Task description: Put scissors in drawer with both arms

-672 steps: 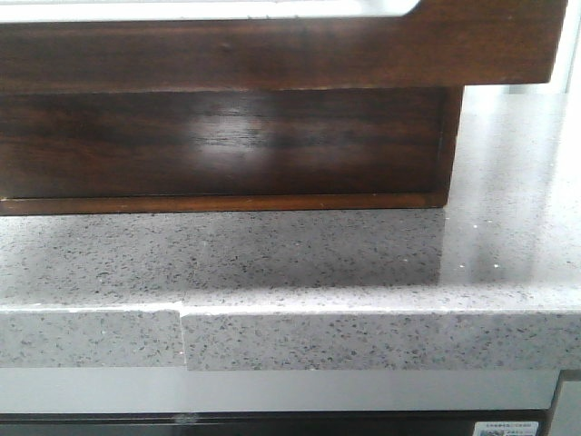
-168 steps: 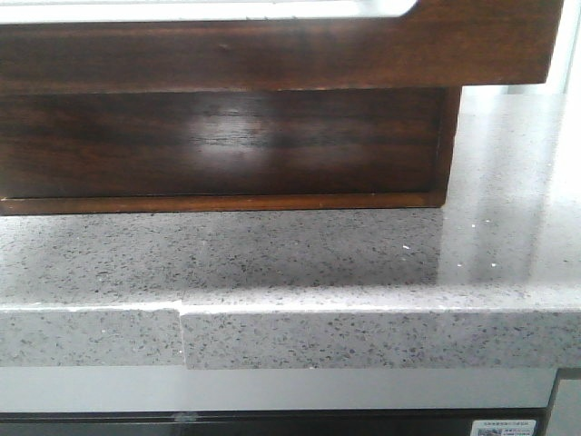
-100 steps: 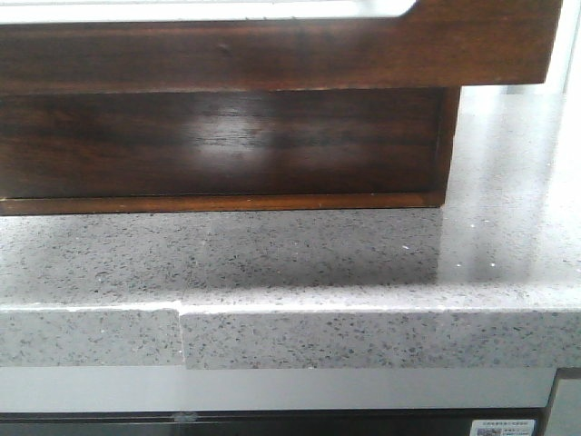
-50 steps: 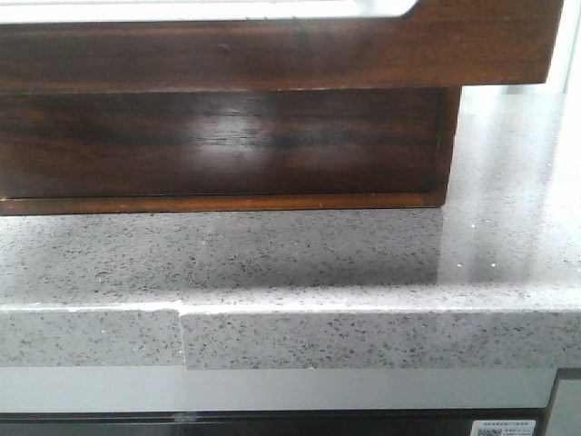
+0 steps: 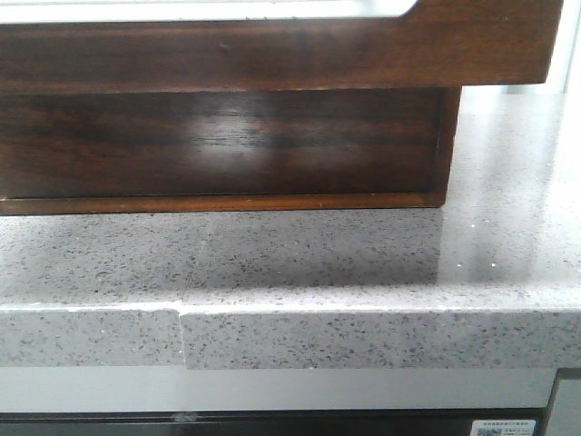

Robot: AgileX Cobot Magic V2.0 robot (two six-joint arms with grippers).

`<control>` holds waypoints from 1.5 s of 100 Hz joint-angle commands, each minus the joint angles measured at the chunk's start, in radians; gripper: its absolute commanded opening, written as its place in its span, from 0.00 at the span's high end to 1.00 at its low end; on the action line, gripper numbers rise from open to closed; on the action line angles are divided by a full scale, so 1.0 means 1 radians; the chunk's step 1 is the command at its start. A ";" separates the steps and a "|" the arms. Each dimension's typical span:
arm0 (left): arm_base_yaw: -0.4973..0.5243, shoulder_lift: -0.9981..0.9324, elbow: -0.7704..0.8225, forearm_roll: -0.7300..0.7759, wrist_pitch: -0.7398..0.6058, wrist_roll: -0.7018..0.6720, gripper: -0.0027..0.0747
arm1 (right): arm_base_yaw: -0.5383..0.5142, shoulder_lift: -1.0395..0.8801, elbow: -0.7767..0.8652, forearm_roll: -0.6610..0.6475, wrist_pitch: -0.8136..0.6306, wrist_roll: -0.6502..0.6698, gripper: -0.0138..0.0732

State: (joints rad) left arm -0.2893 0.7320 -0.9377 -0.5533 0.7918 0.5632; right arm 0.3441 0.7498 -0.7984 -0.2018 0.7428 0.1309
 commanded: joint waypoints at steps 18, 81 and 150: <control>-0.013 0.004 -0.033 -0.025 -0.068 -0.008 0.99 | -0.004 -0.005 -0.027 -0.016 -0.059 0.001 0.92; 0.157 -0.514 0.584 0.069 -0.711 -0.029 0.99 | -0.004 -0.005 -0.027 -0.016 -0.059 0.001 0.92; 0.266 -0.768 0.969 0.448 -0.851 -0.473 0.99 | -0.004 -0.005 -0.027 -0.016 -0.061 0.001 0.92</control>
State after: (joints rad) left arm -0.0275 -0.0040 -0.0044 -0.1061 0.0131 0.1041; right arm 0.3441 0.7498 -0.7984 -0.2018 0.7428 0.1325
